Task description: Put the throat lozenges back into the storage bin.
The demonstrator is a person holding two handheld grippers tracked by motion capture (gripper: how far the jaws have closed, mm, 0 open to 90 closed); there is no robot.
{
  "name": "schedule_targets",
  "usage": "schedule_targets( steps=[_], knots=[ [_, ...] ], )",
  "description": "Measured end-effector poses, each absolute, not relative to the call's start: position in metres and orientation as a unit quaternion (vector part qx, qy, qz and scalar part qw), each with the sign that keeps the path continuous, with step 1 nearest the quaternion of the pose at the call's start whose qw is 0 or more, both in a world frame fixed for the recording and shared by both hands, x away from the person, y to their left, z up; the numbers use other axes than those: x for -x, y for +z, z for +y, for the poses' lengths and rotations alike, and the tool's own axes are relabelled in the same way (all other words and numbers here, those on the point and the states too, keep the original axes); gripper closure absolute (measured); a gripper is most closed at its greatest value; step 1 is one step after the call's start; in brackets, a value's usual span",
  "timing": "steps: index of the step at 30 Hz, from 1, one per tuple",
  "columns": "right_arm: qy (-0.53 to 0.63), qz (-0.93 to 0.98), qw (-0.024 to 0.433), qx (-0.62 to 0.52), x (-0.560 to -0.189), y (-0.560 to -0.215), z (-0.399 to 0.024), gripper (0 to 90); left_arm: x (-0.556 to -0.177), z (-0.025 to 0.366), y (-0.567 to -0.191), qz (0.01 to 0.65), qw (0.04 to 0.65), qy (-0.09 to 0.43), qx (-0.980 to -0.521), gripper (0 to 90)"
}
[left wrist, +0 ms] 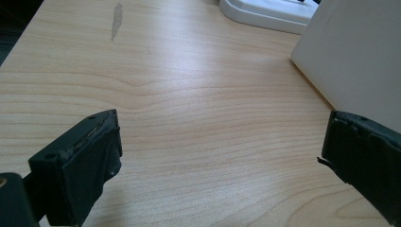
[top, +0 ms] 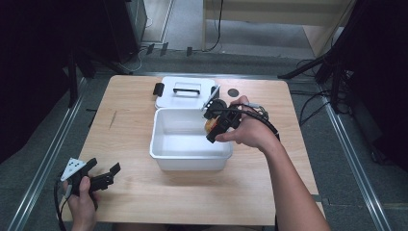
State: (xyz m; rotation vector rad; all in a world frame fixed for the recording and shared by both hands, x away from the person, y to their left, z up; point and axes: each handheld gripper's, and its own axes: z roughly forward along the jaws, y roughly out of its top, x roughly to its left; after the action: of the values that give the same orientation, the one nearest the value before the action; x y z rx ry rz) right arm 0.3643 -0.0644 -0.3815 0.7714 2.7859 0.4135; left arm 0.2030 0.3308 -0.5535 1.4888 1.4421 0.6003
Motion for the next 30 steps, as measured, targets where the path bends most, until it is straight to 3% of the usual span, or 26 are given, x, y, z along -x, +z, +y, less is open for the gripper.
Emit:
schedule_targets(
  steps=[30],
  knots=[
    [0.093, 0.963, 0.132, -0.217, -0.370, -0.437, -0.054, 20.4, -0.203, 0.331, -0.553, 0.589, 0.471, 0.244, -0.610, 0.0]
  ],
)
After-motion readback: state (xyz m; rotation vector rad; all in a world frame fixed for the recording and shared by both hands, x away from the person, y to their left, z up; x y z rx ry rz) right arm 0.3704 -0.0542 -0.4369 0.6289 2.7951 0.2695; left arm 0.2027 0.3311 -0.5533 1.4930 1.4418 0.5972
